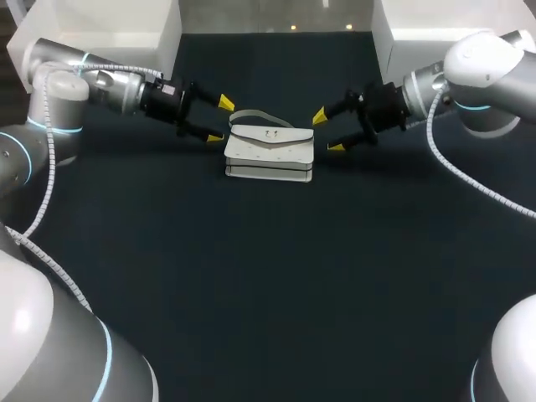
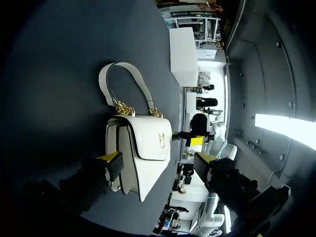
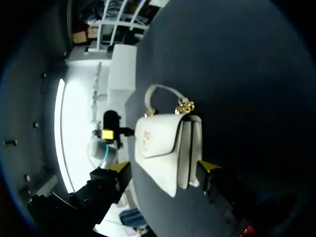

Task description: Pick up the bag, open it, inspect its contents, close it, and place it on the opposite side

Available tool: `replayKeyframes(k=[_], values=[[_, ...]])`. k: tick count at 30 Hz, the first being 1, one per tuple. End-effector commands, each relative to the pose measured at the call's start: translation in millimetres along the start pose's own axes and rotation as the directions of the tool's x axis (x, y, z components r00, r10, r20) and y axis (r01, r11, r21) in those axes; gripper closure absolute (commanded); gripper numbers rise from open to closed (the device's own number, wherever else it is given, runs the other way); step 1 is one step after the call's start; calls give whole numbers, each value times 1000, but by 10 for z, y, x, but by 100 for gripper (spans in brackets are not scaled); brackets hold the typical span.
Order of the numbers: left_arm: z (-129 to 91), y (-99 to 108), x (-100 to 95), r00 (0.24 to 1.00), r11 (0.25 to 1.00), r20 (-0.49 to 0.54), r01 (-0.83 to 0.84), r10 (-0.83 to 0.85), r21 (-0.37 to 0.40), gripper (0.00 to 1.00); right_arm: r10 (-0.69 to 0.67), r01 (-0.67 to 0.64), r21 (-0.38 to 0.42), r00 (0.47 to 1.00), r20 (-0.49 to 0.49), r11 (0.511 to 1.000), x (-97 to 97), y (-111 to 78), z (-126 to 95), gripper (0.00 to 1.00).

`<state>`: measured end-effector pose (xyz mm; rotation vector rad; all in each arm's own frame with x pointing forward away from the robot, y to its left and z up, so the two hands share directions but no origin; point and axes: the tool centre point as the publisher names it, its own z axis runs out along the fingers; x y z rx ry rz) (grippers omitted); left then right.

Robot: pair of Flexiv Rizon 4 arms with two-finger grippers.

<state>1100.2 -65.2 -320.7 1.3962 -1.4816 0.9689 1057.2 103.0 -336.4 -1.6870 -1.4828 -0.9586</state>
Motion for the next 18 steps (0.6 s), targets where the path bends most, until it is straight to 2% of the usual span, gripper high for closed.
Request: replayKeyframes(k=[1,3,6,7,9,18], values=[[72,-80,-70,998,997,-62,-2,-3,-83,13,15,-15,28,1000,-12,999,-33,101,73,27],[92,-72,-76,998,996,-61,-4,-2,-95,15,19,-19,30,1000,-12,999,-34,110,83,39],[115,-49,-77,998,994,-65,-8,1,-106,26,25,-24,43,1000,-16,999,-31,124,113,41],[121,-46,-78,998,994,-65,-8,1,-107,35,29,-28,47,999,-19,999,-39,130,125,42],[138,-32,-79,998,993,-65,-8,0,-118,40,36,-34,53,999,-27,998,-57,148,148,42],[172,21,-97,999,991,-45,0,-6,-135,28,58,-54,75,997,-54,996,-130,186,252,38]])
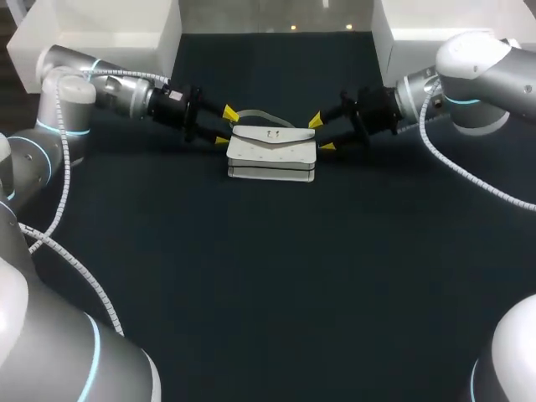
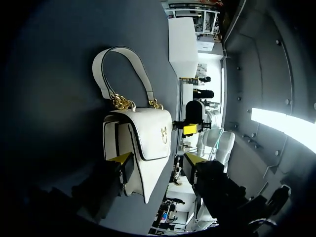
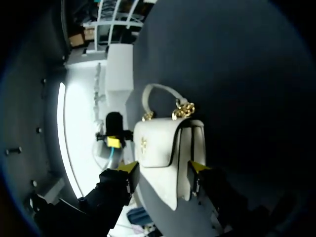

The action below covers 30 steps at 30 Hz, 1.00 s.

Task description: Pick up the bag, open it, inspect its contents, close it, and place it on the opposite side

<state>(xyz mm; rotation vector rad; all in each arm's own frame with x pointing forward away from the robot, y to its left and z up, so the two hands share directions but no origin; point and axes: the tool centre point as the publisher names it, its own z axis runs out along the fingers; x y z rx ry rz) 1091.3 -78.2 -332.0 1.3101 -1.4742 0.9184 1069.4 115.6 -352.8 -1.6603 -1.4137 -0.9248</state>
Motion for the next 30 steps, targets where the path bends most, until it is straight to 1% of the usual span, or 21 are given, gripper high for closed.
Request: replayKeyframes(k=[1,3,4,8,10,13,15,17,20,24,28,30], values=[[1,-58,-40,1000,999,-3,4,-4,-51,28,7,-6,36,1000,-16,999,-62,82,49,38],[7,-60,-54,1000,999,-2,9,-9,-50,32,10,-9,37,1000,-22,999,-65,83,51,40],[10,-61,-59,1000,999,-1,12,-12,-49,32,9,-8,37,1000,-25,999,-62,87,49,40],[33,-53,-84,1000,999,5,18,-18,-49,32,4,-3,37,999,-37,999,-13,98,46,48],[42,-51,-105,1000,999,12,25,-25,-44,33,1,0,39,999,-40,999,-9,102,51,50],[66,-56,-136,999,998,10,36,-36,-46,35,4,-2,46,999,-47,999,-14,111,79,51],[75,-59,-142,999,998,-2,44,-44,-47,39,7,-4,50,999,-50,999,-18,110,99,52],[85,-66,-137,999,998,-5,45,-46,-46,46,10,-7,53,999,-52,999,-22,108,117,52],[127,-69,-139,999,998,1,44,-44,-49,50,15,-12,54,998,-54,998,-39,106,146,52],[163,-114,-200,998,997,3,57,-57,-43,54,25,-21,60,998,-61,998,-63,104,190,52],[164,-141,-250,998,997,0,71,-71,-35,55,32,-28,60,997,-65,998,-79,101,208,53],[159,-146,-261,997,997,0,74,-74,-32,59,37,-33,60,997,-66,998,-93,99,212,55]])
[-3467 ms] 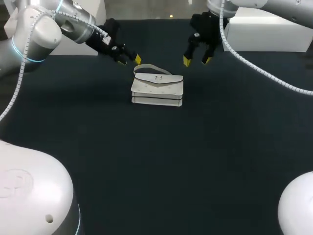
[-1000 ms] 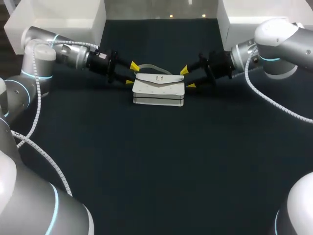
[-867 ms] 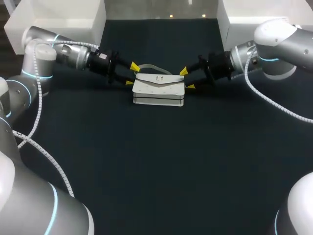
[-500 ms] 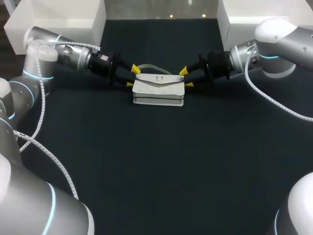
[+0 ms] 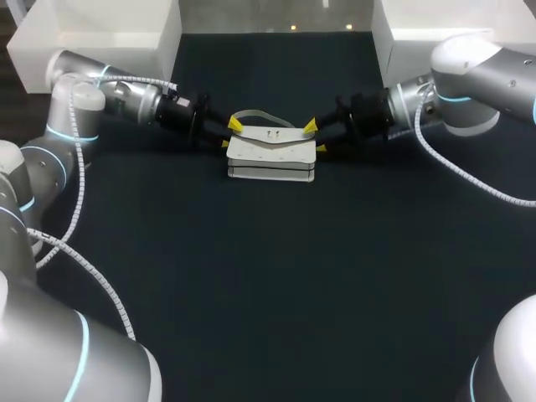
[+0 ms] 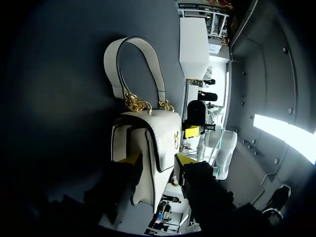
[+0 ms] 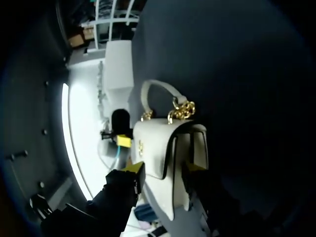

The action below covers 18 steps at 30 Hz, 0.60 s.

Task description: Pick up the bag, open it, inspect its contents, close it, and place it on the opposite side

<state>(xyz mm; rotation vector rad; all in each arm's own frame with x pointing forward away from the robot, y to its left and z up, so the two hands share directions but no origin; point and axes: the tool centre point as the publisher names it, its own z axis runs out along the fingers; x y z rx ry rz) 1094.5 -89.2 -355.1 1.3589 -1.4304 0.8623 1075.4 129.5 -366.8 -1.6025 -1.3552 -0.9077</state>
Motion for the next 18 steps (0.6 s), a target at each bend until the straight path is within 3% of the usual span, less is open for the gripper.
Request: replayKeyframes(k=[1,4,5,6,7,8,13,14,15,17,18], values=[[-8,-92,-68,1000,1000,-14,4,-4,-28,64,5,-4,11,1000,-8,1000,-42,45,18,60],[-14,-96,-78,1000,1000,-8,6,-6,-23,76,11,-11,10,1000,-8,1000,-58,50,23,66],[-13,-98,-86,1000,1000,-6,7,-7,-22,80,14,-14,8,1000,-7,1000,-65,52,27,74],[-11,-100,-95,1000,1000,-6,8,-8,-21,85,20,-20,5,1000,-9,1000,-73,53,31,89],[-11,-100,-104,1000,1000,-6,9,-9,-20,96,23,-23,4,1000,-12,1000,-81,54,34,100],[-11,-98,-111,1000,1000,-7,10,-10,-19,100,24,-24,3,1000,-12,1000,-85,54,37,100],[-15,-76,-106,1000,1000,-11,10,-10,-17,100,27,-27,-3,999,-22,1000,-83,43,44,100],[-21,-67,-87,1000,1000,-13,4,-4,-16,96,27,-27,-5,999,-26,1000,-74,39,40,100],[-25,-59,-73,1000,1000,-13,-1,1,-14,53,25,-25,-7,999,-29,1000,-61,34,35,98],[-34,-44,-40,1000,1000,-14,-12,12,-11,33,20,-20,-11,999,-36,1000,-34,25,25,67],[-36,-40,-32,1000,1000,-13,-16,16,-10,33,17,-17,-13,999,-38,1000,-22,22,22,60]])
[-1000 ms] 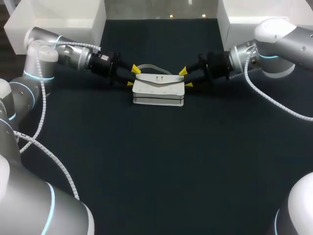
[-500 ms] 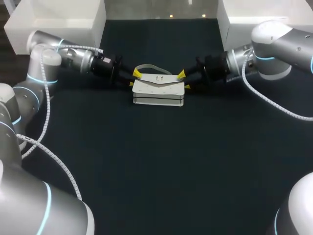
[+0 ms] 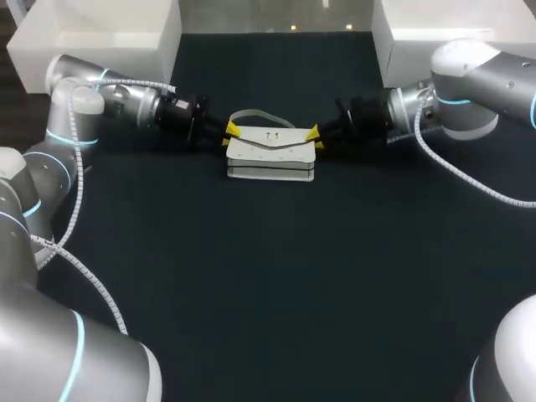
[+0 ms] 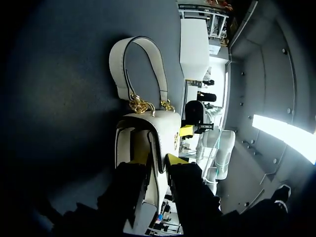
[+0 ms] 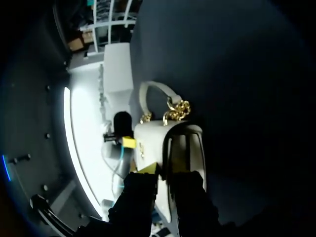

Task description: Pick up the bag, open it, inspect its contents, close it, and place it on the opposite side

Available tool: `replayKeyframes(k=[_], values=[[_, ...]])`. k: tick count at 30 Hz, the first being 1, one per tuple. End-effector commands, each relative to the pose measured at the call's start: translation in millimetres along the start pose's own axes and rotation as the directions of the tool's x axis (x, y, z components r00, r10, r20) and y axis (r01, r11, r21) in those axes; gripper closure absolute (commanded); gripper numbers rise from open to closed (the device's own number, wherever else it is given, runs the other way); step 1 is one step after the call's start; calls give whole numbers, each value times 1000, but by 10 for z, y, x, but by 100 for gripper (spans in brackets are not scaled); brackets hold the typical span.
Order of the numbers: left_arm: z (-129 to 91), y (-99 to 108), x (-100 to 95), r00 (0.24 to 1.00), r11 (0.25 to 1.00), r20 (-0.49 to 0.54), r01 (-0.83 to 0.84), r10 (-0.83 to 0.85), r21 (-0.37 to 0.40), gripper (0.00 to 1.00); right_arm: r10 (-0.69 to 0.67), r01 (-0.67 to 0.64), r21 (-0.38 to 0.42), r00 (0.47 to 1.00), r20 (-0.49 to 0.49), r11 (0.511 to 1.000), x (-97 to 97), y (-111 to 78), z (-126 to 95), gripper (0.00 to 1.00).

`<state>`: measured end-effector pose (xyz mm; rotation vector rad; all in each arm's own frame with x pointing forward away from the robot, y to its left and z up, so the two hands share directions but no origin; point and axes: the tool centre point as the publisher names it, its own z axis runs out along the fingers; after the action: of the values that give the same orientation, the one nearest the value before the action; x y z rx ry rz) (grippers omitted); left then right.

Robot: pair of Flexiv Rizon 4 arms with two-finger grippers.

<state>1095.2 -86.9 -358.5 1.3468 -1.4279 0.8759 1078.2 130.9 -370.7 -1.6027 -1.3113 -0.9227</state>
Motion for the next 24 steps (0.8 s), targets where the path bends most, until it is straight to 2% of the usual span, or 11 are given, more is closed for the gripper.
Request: replayKeyframes(k=[1,5,7,9,11,12,13,19,22,23,24], values=[[-23,-31,13,1000,1000,-1,-8,8,-11,40,-7,7,-5,1000,-11,1000,11,-11,-8,54],[-7,-53,-18,1000,1000,6,-5,5,-3,58,-10,10,-7,1000,-16,1000,20,-4,8,38],[3,-63,-51,1000,1000,6,2,-2,-2,85,-6,6,-6,1000,-17,1000,5,1,28,51],[9,-66,-76,1000,1000,7,6,-6,-1,100,1,-1,-2,1000,-19,1000,-12,-1,41,54],[13,-68,-99,1000,1000,7,14,-14,2,100,7,-7,0,1000,-22,1000,-32,-2,49,61],[15,-69,-107,1000,1000,7,16,-16,1,100,10,-10,1,1000,-22,1000,-42,-2,52,74],[20,-68,-116,1000,1000,6,18,-18,1,100,12,-12,1,1000,-22,1000,-48,-3,56,100],[28,-38,-116,1000,1000,2,21,-21,-1,100,18,-18,-1,1000,-24,1000,-62,-20,56,100],[4,4,-61,1000,1000,3,3,-3,7,57,15,-15,-3,1000,-25,1000,-33,-48,22,100],[-10,27,-31,1000,1000,2,-7,7,12,13,11,-11,-7,1000,-23,1000,-12,-61,3,100],[-27,49,1,1000,1000,1,-18,18,16,0,9,-9,-17,1000,-22,1000,6,-74,-20,100]])
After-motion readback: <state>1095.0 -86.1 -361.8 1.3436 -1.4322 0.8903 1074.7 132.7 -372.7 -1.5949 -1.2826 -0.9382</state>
